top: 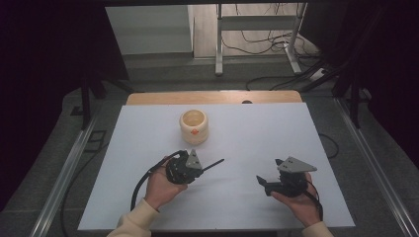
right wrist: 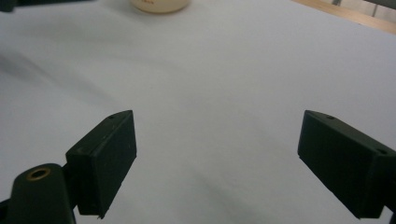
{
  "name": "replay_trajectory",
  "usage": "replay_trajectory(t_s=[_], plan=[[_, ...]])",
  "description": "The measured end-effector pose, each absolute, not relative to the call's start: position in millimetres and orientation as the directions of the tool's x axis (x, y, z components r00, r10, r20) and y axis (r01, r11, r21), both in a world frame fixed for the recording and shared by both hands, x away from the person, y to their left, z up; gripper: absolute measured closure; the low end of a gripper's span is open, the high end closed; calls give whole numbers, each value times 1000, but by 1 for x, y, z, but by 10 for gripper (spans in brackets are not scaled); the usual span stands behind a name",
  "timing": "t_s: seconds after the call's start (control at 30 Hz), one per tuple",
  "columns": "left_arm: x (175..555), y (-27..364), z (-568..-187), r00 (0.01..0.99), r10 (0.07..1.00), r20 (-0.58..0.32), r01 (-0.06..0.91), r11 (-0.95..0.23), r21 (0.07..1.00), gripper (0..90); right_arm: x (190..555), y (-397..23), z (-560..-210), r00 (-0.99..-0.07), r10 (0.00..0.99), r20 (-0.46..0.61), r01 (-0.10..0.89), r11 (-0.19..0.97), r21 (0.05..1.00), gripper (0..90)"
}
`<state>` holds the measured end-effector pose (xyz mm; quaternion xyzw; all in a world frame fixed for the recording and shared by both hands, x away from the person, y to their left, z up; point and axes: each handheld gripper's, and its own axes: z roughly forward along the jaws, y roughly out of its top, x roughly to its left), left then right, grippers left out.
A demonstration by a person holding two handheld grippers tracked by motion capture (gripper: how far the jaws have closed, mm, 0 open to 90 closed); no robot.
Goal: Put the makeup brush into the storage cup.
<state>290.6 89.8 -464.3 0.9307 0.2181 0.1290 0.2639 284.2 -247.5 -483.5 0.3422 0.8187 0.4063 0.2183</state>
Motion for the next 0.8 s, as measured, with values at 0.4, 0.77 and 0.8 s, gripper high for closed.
replay_trajectory(t_s=[0.4, 0.77, 0.8], plan=[[293, 86, -465, 877, 464, 121, 333, -771, 543, 834, 290, -228, -478, -703, 704, -104, 350, 469, 811, 117], [294, 84, -465, 880, 460, 121, 328, -771, 546, 833, 293, -219, -475, -719, 685, -116, 334, 487, 807, 117], [294, 84, -465, 880, 459, 121, 328, -772, 544, 834, 293, -218, -475, -719, 686, -115, 335, 487, 807, 118]])
